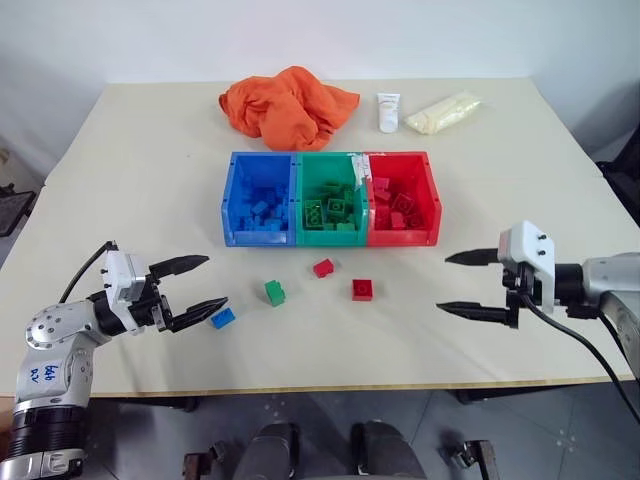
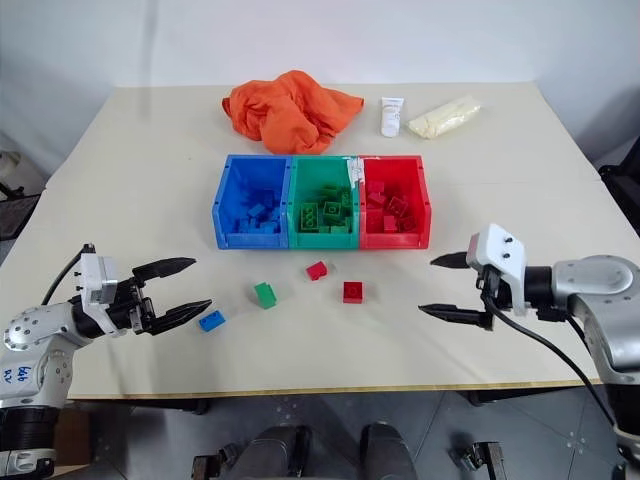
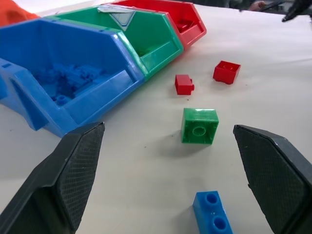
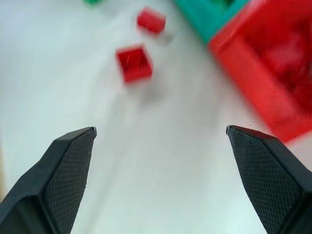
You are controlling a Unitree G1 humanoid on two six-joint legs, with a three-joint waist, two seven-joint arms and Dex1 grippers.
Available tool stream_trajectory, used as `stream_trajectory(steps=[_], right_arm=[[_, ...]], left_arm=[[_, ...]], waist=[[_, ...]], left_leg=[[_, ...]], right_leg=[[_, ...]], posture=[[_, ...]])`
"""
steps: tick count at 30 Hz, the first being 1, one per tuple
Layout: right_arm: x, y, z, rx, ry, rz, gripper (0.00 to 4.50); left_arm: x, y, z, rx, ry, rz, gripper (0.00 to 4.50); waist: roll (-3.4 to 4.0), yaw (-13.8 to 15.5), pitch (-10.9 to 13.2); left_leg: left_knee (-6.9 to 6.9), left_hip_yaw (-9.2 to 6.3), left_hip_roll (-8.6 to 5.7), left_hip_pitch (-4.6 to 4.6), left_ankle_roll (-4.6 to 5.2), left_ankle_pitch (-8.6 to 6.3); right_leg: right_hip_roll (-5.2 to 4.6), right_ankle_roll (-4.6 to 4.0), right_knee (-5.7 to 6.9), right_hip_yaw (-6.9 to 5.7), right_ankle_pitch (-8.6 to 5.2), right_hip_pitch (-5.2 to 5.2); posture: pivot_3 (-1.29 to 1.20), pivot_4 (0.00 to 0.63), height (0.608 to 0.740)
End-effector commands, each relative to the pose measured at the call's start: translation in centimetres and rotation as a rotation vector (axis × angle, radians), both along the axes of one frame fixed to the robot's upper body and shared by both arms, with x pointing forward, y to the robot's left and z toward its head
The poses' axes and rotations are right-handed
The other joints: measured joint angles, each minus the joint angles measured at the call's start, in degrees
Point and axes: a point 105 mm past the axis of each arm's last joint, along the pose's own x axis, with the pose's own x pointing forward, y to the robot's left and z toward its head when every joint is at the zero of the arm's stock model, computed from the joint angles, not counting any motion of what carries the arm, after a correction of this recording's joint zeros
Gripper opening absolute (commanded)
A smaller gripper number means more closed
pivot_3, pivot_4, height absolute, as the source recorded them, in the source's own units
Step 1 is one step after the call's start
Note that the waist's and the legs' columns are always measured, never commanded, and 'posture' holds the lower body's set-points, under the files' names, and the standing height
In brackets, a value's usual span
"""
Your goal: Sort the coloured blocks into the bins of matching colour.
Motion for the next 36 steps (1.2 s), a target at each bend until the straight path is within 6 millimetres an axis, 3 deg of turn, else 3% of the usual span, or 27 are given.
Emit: stream_trajectory(steps=[1,9,13,20,23,30,36], right_arm=[[0.1,1.5,1.0,0.015,-0.058,0.031,4.47],[2.5,6.6,-1.2,0.065,-0.042,0.112,4.47],[4.1,9.7,-3.4,0.066,-0.027,0.158,4.47],[4.8,10.7,-4.6,0.051,-0.014,0.192,4.47],[5.1,10.9,-4.7,0.062,-0.007,0.174,3.86],[5.3,11.0,-3.4,0.109,-0.048,0.166,1.54],[6.3,9.2,2.0,0.185,-0.214,0.064,1.48]], left_arm=[[-0.1,0.1,0.6,0.026,-0.03,-0.011,4.5],[-0.7,0.2,0.7,0.023,-0.051,-0.032,4.5],[-1.4,0.6,0.9,0.001,-0.064,-0.021,4.5],[-2.3,0.9,0.8,0.01,-0.067,0.014,4.5],[-2.5,0.8,0.7,0.008,-0.066,0.022,4.5],[-2.7,0.6,0.8,-0.003,-0.069,0.017,4.5],[-2.8,0.6,0.7,0.0,-0.07,-0.017,4.5]], waist=[[0.0,0.02,0.0],[-0.01,0.2,0.0],[-0.03,0.15,-0.01],[-0.03,0.32,-0.01],[-0.03,0.24,-0.01],[-0.03,0.16,-0.01],[-0.03,0.2,-0.01]], left_leg=[[-0.01,0.01,0.0,0.01,0.0,0.0],[0.0,0.0,0.0,0.0,0.0,0.0],[-0.02,-0.01,-0.01,-0.03,0.0,0.0],[0.0,-0.07,-0.06,-0.08,0.01,-0.01],[0.0,-0.06,-0.05,-0.07,0.0,-0.01],[-0.02,-0.06,-0.05,-0.05,-0.03,0.01],[-0.02,-0.06,-0.05,-0.06,-0.03,0.01]], right_leg=[[0.0,0.0,0.0,0.03,0.0,0.0],[0.0,0.0,-0.02,0.04,0.0,-0.03],[-0.01,0.0,0.03,0.05,0.0,-0.1],[-0.04,0.0,0.19,0.04,0.0,-0.19],[-0.03,0.0,0.19,0.04,0.0,-0.19],[-0.03,0.0,0.29,0.05,0.0,-0.23],[-0.03,0.0,0.27,0.05,0.0,-0.23]], posture=[[0.0,0.15,0.74],[0.0,0.15,0.74],[0.0,0.15,0.74],[0.0,0.15,0.74],[0.0,0.15,0.74],[0.0,0.15,0.74],[0.0,0.15,0.74]])
